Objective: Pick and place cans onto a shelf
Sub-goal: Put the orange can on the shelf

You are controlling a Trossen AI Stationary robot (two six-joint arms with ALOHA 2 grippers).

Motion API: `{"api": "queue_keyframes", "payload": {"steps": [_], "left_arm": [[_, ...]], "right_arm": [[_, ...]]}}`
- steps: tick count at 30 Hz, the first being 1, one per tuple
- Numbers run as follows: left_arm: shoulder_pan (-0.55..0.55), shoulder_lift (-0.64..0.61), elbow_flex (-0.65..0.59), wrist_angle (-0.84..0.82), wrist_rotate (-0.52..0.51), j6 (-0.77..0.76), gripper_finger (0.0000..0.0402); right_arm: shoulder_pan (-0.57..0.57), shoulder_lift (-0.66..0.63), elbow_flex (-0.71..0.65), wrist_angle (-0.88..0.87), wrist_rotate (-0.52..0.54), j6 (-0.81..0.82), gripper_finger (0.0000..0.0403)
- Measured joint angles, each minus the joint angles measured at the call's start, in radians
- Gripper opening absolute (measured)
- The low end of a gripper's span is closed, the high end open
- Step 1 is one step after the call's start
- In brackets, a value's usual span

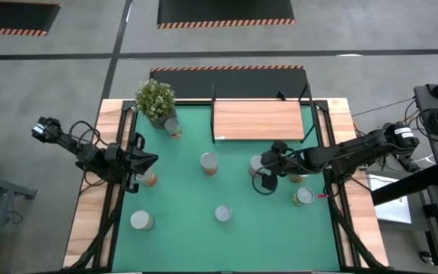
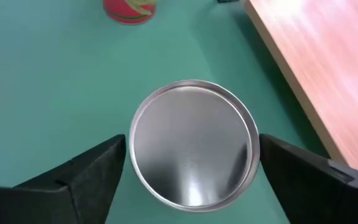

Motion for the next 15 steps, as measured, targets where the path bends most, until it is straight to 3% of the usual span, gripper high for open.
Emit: {"api": "queue_keyframes", "payload": {"steps": [6,15], "left_arm": [[0.000,0.000,0.000,0.004,0.000,-0.001,0.0000],[0.000,0.001,0.000,0.003,0.001,-0.044,0.0000]], "right_arm": [[-0.001,0.011,0.001,0.004,-0.013,0.023,0.0292],[-0.001,-0.016,0.033,-0.012,-0.035,0.026,0.0300]]}}
